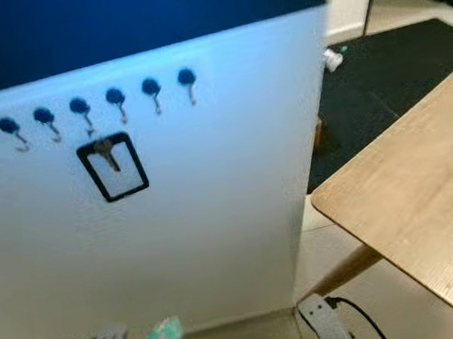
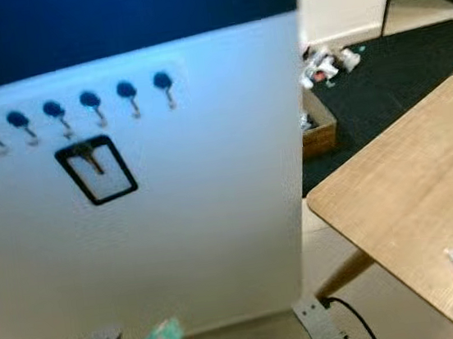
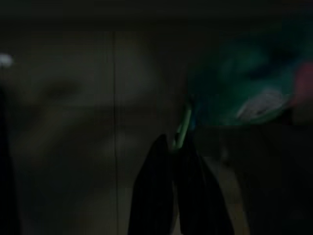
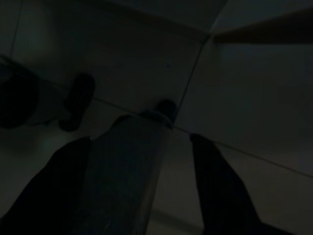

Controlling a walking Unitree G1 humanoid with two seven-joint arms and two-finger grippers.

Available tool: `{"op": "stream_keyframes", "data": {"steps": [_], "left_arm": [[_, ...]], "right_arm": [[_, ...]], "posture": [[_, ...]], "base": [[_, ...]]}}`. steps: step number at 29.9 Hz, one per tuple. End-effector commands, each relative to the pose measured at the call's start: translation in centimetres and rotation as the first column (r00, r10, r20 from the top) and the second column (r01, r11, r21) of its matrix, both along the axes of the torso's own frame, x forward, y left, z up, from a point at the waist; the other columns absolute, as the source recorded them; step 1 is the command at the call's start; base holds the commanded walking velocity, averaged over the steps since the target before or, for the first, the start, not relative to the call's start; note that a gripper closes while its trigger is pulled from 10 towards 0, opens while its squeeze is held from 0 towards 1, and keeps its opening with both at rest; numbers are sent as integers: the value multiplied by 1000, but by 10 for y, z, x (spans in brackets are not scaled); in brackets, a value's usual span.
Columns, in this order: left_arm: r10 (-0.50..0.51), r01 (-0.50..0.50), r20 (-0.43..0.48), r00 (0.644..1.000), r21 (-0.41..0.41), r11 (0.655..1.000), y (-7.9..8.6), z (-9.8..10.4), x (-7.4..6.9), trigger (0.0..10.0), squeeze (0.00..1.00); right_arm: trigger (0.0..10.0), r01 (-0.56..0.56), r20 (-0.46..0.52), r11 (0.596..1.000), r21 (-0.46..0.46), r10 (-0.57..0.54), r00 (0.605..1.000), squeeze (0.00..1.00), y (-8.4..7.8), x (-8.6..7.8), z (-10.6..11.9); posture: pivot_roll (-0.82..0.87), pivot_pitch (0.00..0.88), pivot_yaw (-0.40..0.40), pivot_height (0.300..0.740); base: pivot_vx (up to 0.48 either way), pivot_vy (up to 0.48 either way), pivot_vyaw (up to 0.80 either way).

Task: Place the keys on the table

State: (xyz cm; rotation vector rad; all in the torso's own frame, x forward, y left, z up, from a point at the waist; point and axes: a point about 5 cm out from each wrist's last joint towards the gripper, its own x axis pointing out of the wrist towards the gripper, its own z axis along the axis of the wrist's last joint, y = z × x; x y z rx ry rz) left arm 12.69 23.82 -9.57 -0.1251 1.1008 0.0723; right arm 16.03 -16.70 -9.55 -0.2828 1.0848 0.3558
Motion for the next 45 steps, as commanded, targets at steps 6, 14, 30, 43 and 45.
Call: {"op": "stream_keyframes", "data": {"steps": [6,14,30,43,45], "left_arm": [[70,-71,25,997,55,996,18,5,2,10000,0],[211,-223,110,971,113,968,44,16,8,10000,0],[292,-232,658,694,-179,956,101,100,82,10000,0],[-46,562,882,468,-257,786,85,174,99,10000,0],[-92,679,913,397,-225,699,77,192,94,10000,0]], "right_arm": [[10000,-1,-201,1000,-11,-1,980,0,0,-51,-18],[10000,-5,-198,1000,-15,2,980,0,0,-51,-18],[10000,-14,-189,1000,-26,9,982,0,-2,-51,-18],[10000,-31,-193,999,-33,24,981,0,-3,-52,-18],[10000,-32,-193,999,-34,25,981,0,-4,-52,-18]], "posture": [[-93,82,111,740],[-90,86,106,740],[-74,79,88,740],[-72,83,82,740],[-70,85,80,740]], "base": [[0,-191,0],[0,0,0],[0,0,0],[0,0,0],[0,0,0]]}}
